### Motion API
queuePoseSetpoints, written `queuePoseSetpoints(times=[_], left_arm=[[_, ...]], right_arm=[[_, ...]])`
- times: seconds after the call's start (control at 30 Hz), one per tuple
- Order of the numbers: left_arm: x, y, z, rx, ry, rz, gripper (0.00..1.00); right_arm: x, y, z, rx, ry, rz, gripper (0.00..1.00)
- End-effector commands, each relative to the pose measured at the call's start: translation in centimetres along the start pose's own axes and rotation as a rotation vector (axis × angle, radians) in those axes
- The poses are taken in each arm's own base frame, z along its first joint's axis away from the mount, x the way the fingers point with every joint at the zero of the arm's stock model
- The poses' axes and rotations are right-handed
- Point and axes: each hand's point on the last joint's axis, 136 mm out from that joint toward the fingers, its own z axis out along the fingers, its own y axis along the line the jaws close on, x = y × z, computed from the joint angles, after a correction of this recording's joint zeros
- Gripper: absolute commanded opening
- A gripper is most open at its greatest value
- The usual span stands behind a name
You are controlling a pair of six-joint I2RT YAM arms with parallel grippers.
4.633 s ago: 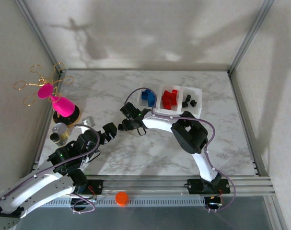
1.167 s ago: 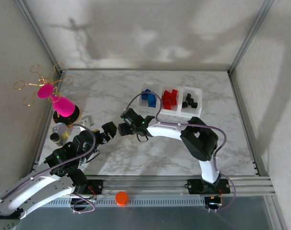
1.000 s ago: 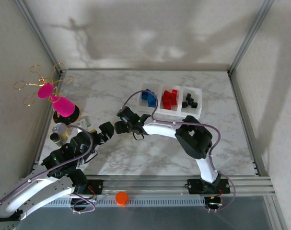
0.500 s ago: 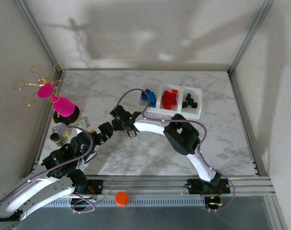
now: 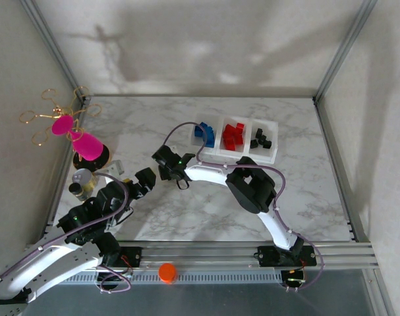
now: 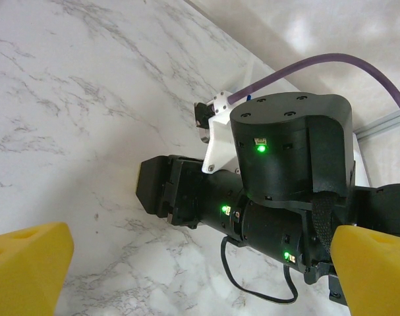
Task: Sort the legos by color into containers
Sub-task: Pick up the lego from the center of the table, then place the lego in the container.
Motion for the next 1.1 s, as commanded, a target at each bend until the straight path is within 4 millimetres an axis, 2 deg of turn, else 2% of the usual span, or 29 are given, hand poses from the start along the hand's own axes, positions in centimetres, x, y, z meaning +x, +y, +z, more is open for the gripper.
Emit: queuePoseSetpoints(times=[0.0, 0.13, 0.4, 0.6, 0.7, 0.87, 1.07], left_arm=[[0.2, 0.5, 0.2, -0.02, -0.005, -0.009, 1.0], [0.3, 0.4, 0.3, -0.016, -0.006, -0.01, 1.0], [0.4, 0.1, 0.5, -0.014, 0.003, -0.004, 1.0], [0.3, -0.4, 0.5, 0.002, 0.004, -0.011, 1.0], [0.2, -0.8, 0.6, 0.015, 0.007, -0.008, 1.0], [0.5, -2.2, 1.2, 0.044, 0.025, 0.007, 1.0], [1.3, -4.2, 2.8, 0.077, 0.056, 0.04, 1.0]], right_arm=[[1.4, 0.1, -0.8, -0.008, 0.05, -0.002, 0.46], [1.5, 0.8, -1.3, -0.038, 0.049, 0.002, 0.39], [0.1, 0.8, -3.5, -0.068, 0.0, 0.011, 0.37], [-0.8, -0.8, -5.9, -0.079, -0.03, 0.041, 0.37], [-1.2, -3.2, -7.2, -0.059, -0.049, 0.073, 0.36], [-2.5, -9.1, -10.2, 0.011, -0.108, 0.143, 0.36], [-4.0, -19.0, -13.7, 0.126, -0.181, 0.267, 0.37]])
